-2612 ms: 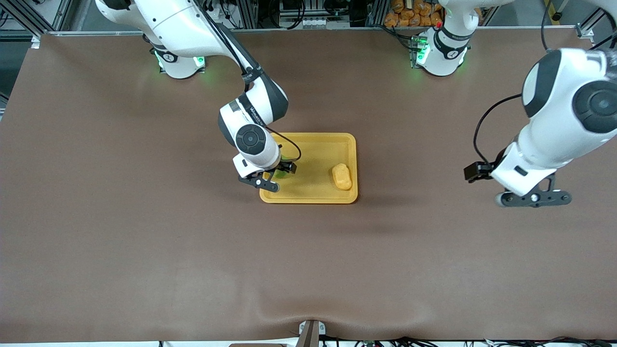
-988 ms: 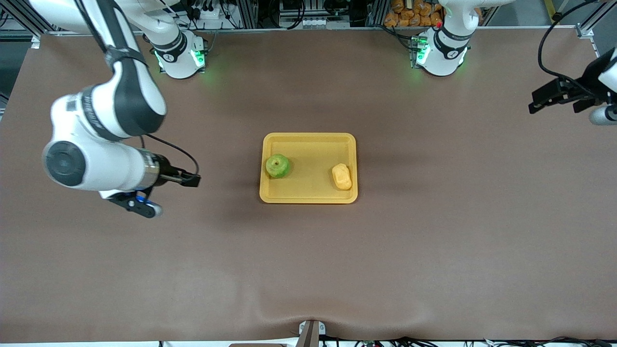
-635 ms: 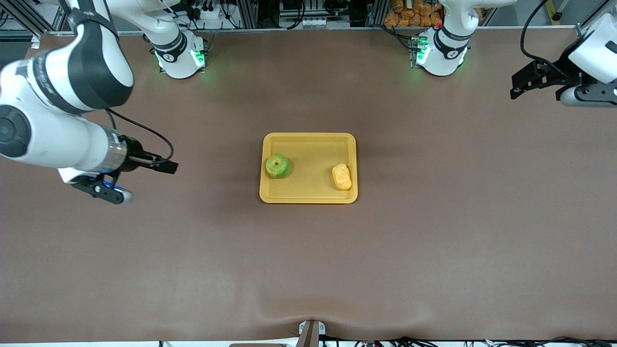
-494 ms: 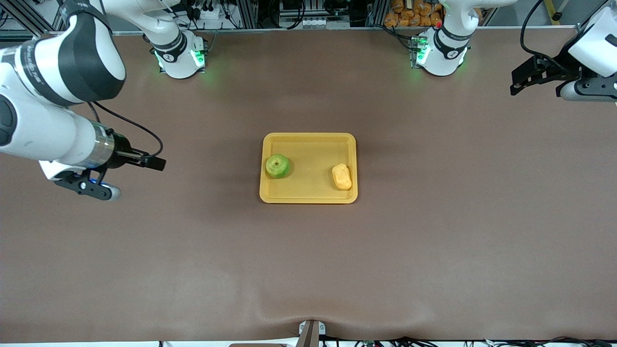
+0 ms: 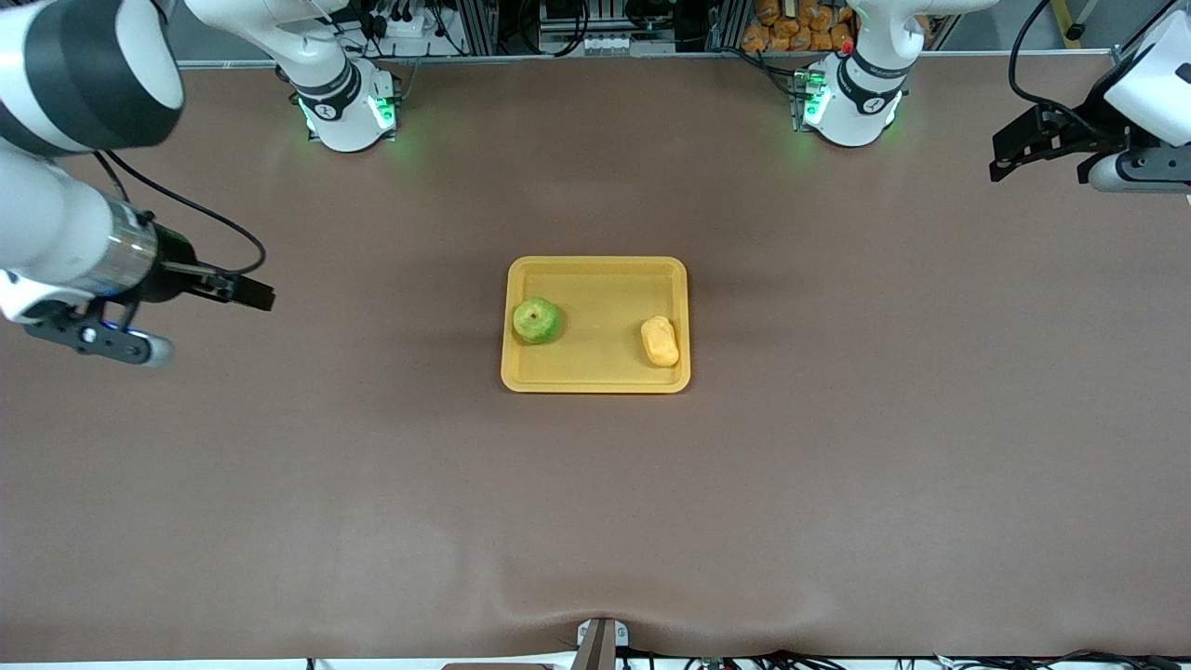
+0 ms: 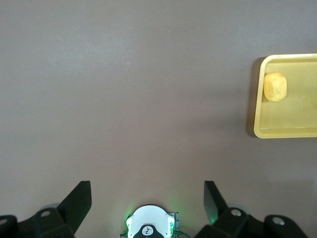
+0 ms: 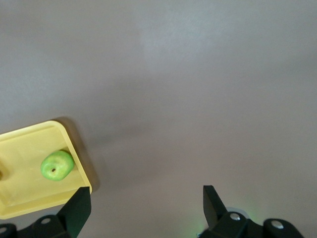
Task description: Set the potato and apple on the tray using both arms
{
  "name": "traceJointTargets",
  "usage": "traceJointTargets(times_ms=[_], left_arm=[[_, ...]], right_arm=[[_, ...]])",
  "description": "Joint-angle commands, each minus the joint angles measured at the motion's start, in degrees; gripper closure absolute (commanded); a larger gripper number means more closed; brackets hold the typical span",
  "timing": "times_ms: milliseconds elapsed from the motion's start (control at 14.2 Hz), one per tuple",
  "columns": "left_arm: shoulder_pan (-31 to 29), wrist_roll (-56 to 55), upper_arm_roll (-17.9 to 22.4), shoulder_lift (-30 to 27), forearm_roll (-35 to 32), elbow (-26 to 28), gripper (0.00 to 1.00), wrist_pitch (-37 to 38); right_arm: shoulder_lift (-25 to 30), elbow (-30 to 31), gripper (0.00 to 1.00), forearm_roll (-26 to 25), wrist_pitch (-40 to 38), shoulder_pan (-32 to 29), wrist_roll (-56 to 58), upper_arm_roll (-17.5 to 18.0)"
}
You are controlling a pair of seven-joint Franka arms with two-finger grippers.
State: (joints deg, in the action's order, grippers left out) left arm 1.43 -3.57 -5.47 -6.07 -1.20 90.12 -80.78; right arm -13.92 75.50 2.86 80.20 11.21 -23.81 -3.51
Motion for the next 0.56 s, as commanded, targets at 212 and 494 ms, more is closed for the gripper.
traceJointTargets(times_ms=[212, 494], left_arm=[[-0.2, 0.06, -0.24, -1.31, 0.67, 0.59, 0.0, 0.27], [0.06, -0.03, -0.24, -1.31, 0.76, 0.59, 0.0, 0.1]], right_arm=[[5.39, 1.13, 0.0, -1.46, -0.92, -5.14, 9.29, -0.01], [8.55, 3.6, 0.0, -1.46, -0.39, -7.34, 11.15, -0.01]])
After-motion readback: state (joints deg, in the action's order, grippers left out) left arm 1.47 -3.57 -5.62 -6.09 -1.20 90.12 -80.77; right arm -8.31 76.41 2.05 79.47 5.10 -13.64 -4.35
